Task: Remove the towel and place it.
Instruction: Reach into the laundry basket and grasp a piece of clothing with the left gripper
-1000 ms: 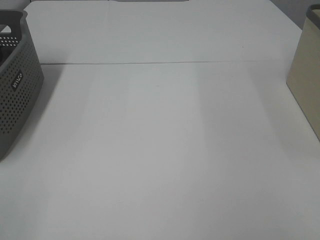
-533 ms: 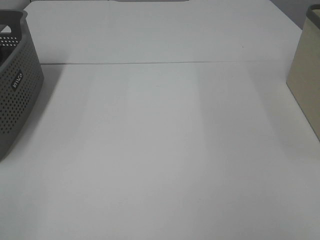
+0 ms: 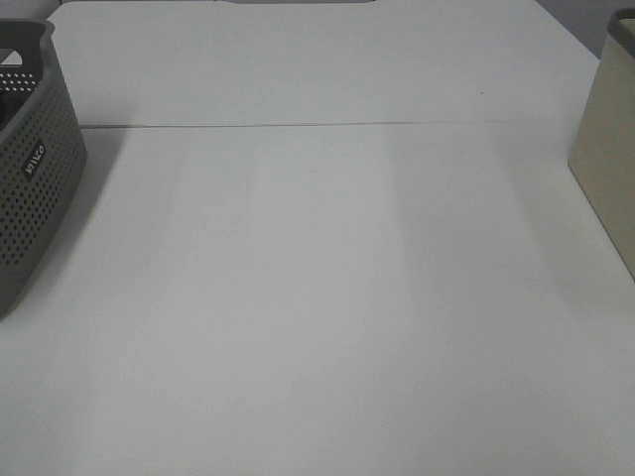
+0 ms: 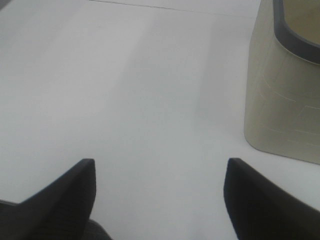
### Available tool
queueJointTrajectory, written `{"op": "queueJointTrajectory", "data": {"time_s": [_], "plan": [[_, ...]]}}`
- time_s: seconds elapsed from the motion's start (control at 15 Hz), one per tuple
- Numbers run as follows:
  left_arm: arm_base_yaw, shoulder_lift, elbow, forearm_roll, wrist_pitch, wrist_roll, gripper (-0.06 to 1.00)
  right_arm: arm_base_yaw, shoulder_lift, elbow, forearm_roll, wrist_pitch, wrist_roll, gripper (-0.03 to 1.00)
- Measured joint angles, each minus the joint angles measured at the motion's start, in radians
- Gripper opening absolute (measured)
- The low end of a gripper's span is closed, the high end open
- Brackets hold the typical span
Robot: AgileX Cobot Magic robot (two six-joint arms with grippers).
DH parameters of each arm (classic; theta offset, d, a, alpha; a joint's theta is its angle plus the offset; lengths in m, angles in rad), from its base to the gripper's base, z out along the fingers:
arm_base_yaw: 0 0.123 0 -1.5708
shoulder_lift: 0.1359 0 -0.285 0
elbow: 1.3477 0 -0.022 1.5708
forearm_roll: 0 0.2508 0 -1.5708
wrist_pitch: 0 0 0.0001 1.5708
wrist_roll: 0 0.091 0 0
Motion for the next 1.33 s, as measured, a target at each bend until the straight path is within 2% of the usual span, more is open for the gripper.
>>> {"op": "queueJointTrajectory", "data": {"time_s": [0.73, 0.93, 1.33], "plan": [[0.0, 0.0, 0.0, 0.0, 0.0, 0.0, 0.99, 0.0, 0.0, 0.0, 0.0, 0.0, 0.0, 0.7], [0.0, 0.0, 0.0, -0.035, 0.0, 0.0, 0.99, 0.0, 0.0, 0.0, 0.0, 0.0, 0.0, 0.7], [0.0, 0.0, 0.0, -0.043, 0.0, 0.0, 0.99, 0.0, 0.0, 0.0, 0.0, 0.0, 0.0, 0.7]]}}
